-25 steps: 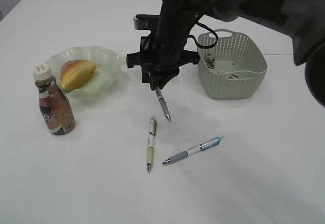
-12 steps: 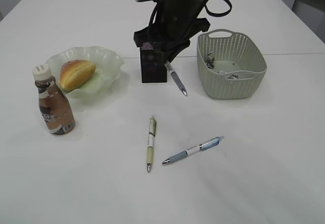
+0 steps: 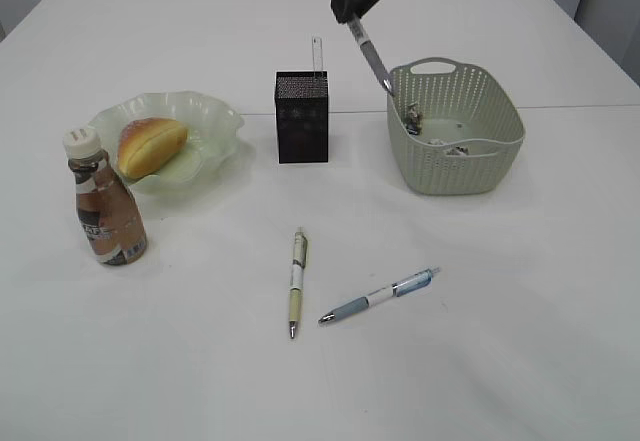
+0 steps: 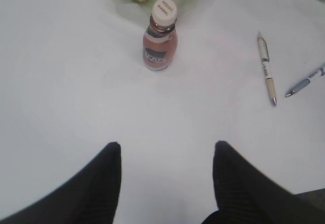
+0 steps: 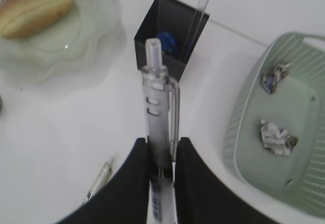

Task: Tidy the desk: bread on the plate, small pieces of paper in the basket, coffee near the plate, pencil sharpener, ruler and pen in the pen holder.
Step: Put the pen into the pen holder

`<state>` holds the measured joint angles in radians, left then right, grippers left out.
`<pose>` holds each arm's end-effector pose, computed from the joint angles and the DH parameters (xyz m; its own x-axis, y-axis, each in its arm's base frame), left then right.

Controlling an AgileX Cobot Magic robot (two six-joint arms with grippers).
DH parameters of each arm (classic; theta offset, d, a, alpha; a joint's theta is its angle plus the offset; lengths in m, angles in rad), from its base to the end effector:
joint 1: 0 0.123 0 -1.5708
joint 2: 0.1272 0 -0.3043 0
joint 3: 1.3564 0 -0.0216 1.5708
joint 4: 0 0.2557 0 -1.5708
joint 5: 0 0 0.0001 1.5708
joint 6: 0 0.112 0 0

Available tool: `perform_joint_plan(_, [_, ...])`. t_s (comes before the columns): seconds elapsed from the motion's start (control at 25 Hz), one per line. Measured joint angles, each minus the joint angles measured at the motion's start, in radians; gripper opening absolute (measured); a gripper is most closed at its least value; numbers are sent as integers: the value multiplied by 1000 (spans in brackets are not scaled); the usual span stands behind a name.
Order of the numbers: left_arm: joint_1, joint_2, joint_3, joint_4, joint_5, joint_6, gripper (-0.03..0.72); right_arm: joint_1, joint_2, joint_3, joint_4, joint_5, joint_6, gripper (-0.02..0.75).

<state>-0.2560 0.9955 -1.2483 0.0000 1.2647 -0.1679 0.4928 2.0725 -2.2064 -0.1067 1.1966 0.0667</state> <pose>0.1639 -0.0429 0.4134 -0.8039 0.0377 -0.5936 0.1206 0.9876 -0.1006 0.4337 0.2203 0.3540 -0.7398 -0.3662 -0.5644 -0.4014 0.9135 -0.0664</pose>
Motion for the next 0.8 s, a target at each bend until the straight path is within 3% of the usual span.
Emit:
perform_joint_plan(0.4, [0, 0, 0, -9, 0, 0, 416, -9, -60, 94, -53, -252, -44, 102])
perform_joint_plan(0.6, [0, 0, 0, -13, 0, 0, 416, -56, -149, 344, -53, -502, -49, 102])
perform_joint_plan(0.8, [0, 0, 0, -14, 0, 0, 416, -106, -290, 648, -53, -863, -50, 102])
